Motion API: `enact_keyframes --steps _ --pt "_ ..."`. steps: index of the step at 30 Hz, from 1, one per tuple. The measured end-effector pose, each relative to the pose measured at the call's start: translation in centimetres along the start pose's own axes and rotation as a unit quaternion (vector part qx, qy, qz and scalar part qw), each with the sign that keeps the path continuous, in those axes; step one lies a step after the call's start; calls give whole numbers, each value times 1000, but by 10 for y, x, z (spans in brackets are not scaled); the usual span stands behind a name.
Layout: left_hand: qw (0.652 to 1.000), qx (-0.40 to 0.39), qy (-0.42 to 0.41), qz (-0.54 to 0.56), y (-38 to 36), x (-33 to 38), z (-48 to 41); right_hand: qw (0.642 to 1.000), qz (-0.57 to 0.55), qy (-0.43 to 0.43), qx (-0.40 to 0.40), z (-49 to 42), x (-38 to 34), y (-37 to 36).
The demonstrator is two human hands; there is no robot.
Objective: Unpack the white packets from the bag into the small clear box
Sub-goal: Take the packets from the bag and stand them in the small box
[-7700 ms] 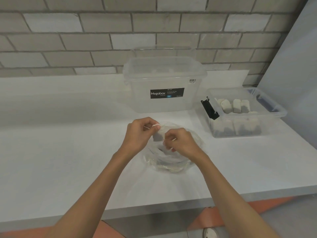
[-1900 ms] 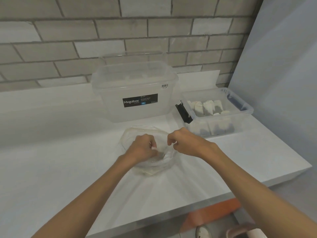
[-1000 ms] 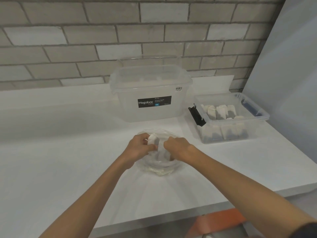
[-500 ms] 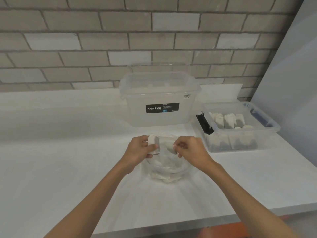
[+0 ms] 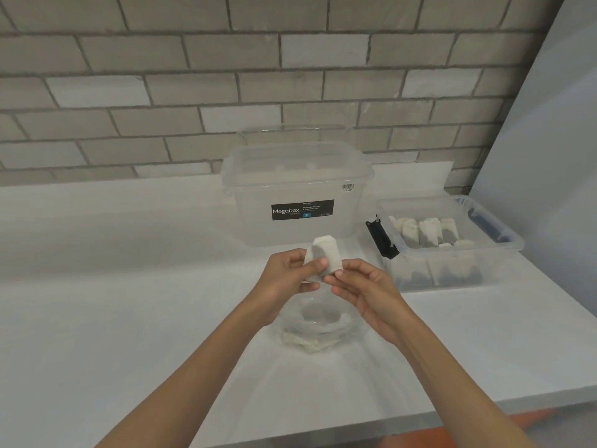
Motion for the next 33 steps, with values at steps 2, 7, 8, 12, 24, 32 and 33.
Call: enact_keyframes --steps 2,7,8,12,24,32,33 --pt "1000 15 -12 -12 -5 3 -4 998 55 13 0 -1 -7 4" --pt "997 26 -43 -55 -21 17 -15 958 272 83 30 -9 -53 20" --pt "996 25 -53 -70 -26 21 -18 948 300 99 38 -12 -66 22" --pt "990 2 -85 -113 -49 34 -31 907 385 165 48 -21 -108 30" --pt "999 -42 -18 20 -123 44 -89 873 429 216 77 -52 -184 108" --pt "989 -46 28 140 -165 42 -130 859 461 200 92 -79 -208 174" --pt "990 -42 25 131 -168 42 -136 852 478 193 92 -81 -209 182"
Point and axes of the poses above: each hand's wrist, its own z-axis away from the middle knuckle, its own y-axis out of the back of the hand, x = y × z, the point moved 5 cm from there along -z, towards the middle knuckle, and after that the axes turned 8 degrees about z, right-handed, at the moved point
